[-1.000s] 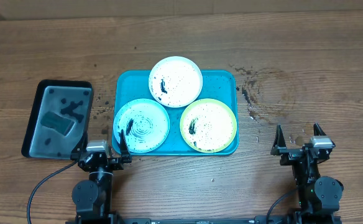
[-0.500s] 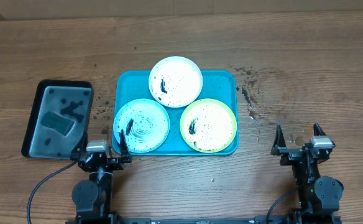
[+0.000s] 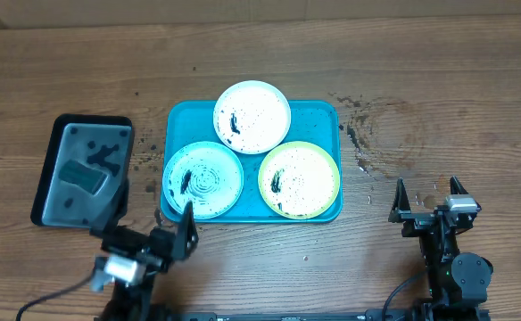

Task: Clean dirty plates on tray and stack at the side
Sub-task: 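Move the left gripper over the black basin toward the sponge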

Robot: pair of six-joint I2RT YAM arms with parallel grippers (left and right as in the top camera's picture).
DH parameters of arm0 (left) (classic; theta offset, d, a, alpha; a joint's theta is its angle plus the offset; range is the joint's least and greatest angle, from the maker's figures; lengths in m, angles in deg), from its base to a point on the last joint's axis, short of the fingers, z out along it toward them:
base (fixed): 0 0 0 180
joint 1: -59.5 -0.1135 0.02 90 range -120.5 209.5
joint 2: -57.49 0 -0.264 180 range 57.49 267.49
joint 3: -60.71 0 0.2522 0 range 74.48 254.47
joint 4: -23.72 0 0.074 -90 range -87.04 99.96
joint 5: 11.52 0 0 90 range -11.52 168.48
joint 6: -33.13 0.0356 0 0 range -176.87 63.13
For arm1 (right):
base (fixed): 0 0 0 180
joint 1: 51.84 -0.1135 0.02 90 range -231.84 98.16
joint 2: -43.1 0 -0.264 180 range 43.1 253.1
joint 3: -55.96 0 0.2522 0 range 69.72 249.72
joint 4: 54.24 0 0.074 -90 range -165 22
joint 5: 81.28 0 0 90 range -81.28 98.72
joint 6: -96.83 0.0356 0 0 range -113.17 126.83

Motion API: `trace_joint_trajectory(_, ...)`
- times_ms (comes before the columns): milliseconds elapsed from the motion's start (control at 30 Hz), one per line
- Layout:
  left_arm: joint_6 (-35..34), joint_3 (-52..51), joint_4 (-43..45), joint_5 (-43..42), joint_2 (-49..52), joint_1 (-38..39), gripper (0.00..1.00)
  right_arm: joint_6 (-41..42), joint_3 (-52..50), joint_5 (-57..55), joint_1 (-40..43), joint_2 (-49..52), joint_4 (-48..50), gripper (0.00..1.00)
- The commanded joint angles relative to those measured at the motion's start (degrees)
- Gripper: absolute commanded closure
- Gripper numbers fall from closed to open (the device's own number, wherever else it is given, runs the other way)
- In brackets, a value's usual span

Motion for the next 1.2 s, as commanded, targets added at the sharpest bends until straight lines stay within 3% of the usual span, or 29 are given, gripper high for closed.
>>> trace_joint_trajectory(0, 3.4, 4.0, 0.8, -1.6, 0.1, 0.3, 0.0, -0.2, -0.6, -0.4, -0.1, -0.6, 0.3, 0.0)
trace_joint_trajectory(133, 15.9, 21.6, -22.3, 5.8, 9.2, 0.3, 0.0, -0.2, -0.6, -0.4, -0.1, -0.6, 0.3, 0.0)
trace_joint_trajectory(233, 16.6, 35.2, -40.7, 21.4, 20.8, 0.3, 0.0, -0.2, -0.6, -0.4, -0.1, -0.6, 0.3, 0.0)
trace_joint_trajectory(300, 15.6, 44.3, -53.1, 26.2, 29.5, 0.3, 0.0, -0.2, -0.6, -0.4, -0.1, -0.6, 0.3, 0.0)
trace_joint_trajectory(367, 15.3, 52.1, -63.2, 23.6, 37.5, 0.3, 0.0, -0.2, -0.6, -0.4, -0.1, -0.6, 0.3, 0.0)
trace_joint_trajectory(433, 14.8, 58.1, -70.6, 14.4, 45.3, 0.4, 0.0, -0.2, -0.6, -0.4, -0.1, -0.6, 0.3, 0.0)
trace_joint_trajectory(500, 15.1, 61.6, -74.7, 5.8, 51.6, 0.4, 0.0, -0.2, -0.6, -0.4, -0.1, -0.6, 0.3, 0.0)
trace_joint_trajectory(567, 14.8, 63.8, -75.4, 6.2, 56.2, 0.3, 0.0, -0.2, -0.6, -0.4, -0.1, -0.6, 0.3, 0.0)
trace_joint_trajectory(633, 7.4, 66.4, -77.0, 14.1, 60.3, -0.5, 0.0, -0.2, -0.6, -0.4, -0.1, -0.6, 0.3, 0.0)
trace_joint_trajectory(700, -4.3, 70.3, -82.3, 25.4, 64.6, -2.3, 0.0, -0.2, -0.6, -0.4, -0.1, -0.6, 0.3, 0.0)
trace_joint_trajectory(767, -11.1, 75.0, -88.9, 31.1, 69.2, -5.5, 0.0, -0.2, -0.6, -0.4, -0.1, -0.6, 0.3, 0.0)
trace_joint_trajectory(833, -12.0, 78.5, -92.8, 29.6, 73.1, -9.0, 0.0, -0.2, -0.6, -0.4, -0.1, -0.6, 0.3, 0.0)
trace_joint_trajectory(967, -11.9, 80.7, -96.3, 17.0, 78.0, -13.4, 0.0, -0.2, -0.6, -0.4, -0.1, -0.6, 0.3, 0.0)
trace_joint_trajectory(1067, -13.9, 80.8, -96.6, 19.1, 80.1, -14.9, 0.0, -0.2, -0.6, -0.4, -0.1, -0.6, 0.3, 0.0)
trace_joint_trajectory(1167, -23.0, 80.8, -97.7, 22.3, 81.9, -17.6, 0.0, -0.2, -0.6, -0.4, -0.1, -0.6, 0.3, 0.0)
